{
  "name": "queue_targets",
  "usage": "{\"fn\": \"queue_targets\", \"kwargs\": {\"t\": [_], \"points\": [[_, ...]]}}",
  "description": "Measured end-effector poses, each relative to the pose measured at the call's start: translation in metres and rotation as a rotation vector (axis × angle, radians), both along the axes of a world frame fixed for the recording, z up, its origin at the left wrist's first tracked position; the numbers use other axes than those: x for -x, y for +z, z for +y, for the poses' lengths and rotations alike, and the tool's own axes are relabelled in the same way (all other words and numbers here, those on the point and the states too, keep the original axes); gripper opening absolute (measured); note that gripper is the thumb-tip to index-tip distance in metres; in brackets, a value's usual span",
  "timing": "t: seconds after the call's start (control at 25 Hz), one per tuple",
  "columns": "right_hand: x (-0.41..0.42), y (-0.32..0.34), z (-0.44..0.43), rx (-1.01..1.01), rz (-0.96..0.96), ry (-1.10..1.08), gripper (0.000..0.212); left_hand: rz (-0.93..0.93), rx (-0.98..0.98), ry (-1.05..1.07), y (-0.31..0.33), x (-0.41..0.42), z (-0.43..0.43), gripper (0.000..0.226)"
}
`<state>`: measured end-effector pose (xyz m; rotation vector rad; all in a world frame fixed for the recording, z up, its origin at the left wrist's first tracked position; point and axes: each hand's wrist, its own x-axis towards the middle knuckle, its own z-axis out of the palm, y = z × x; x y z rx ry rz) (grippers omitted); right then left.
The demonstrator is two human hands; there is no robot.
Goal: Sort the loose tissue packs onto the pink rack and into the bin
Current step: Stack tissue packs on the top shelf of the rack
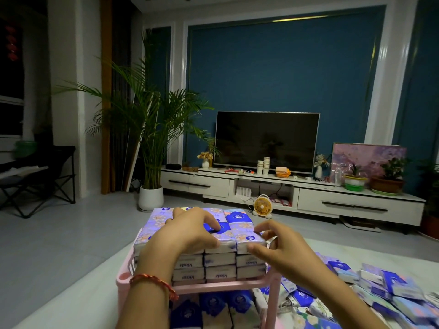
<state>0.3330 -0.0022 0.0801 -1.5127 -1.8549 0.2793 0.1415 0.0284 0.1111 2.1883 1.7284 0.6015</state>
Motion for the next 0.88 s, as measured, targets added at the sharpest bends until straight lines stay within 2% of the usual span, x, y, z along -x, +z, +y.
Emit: {"fn": "queue_targets", "kwargs": {"t": [0.08,0.12,0.2,0.32,0.4,0.48,0.56,0.64,0.76,0.88], "points": [[-0.001,0.002,0.003,0.017,0.05,0.011,0.031,-0.117,-0.055,-0.009,0.002,0.005,-0.001,0.032],[-0.002,0.004,0.006,0.016,0.172,0.008,0.031,-0.245,-0.091,0.01,0.004,0.011,0.001,0.032],[-0.004,0.009,0.018,0.0,0.543,-0.021,0.034,-0.525,-0.217,0.15,0.004,0.032,0.01,0.033],[0.009,0.006,0.034,0.191,0.942,-0.028,0.043,-0.762,-0.294,0.423,-0.009,0.061,0.016,0.028],[0.022,-0.001,0.041,0.346,0.93,-0.003,0.052,-0.912,-0.169,0.431,-0.012,0.063,0.01,0.028],[0.029,-0.002,0.044,0.396,0.85,-0.022,0.06,-1.065,0.017,0.379,-0.01,0.058,0.002,0.034],[0.029,0.002,0.045,0.44,0.873,-0.028,0.066,-1.166,0.145,0.335,-0.01,0.06,-0.001,0.033],[0.027,0.003,0.045,0.486,0.911,-0.006,0.067,-1.219,0.244,0.31,-0.014,0.064,-0.001,0.039],[0.02,-0.003,0.051,0.548,0.917,0.004,0.076,-1.247,0.379,0.272,-0.02,0.065,0.002,0.058],[0.017,-0.004,0.054,0.563,0.901,0.02,0.071,-1.306,0.426,0.223,-0.022,0.063,0.004,0.06]]}}
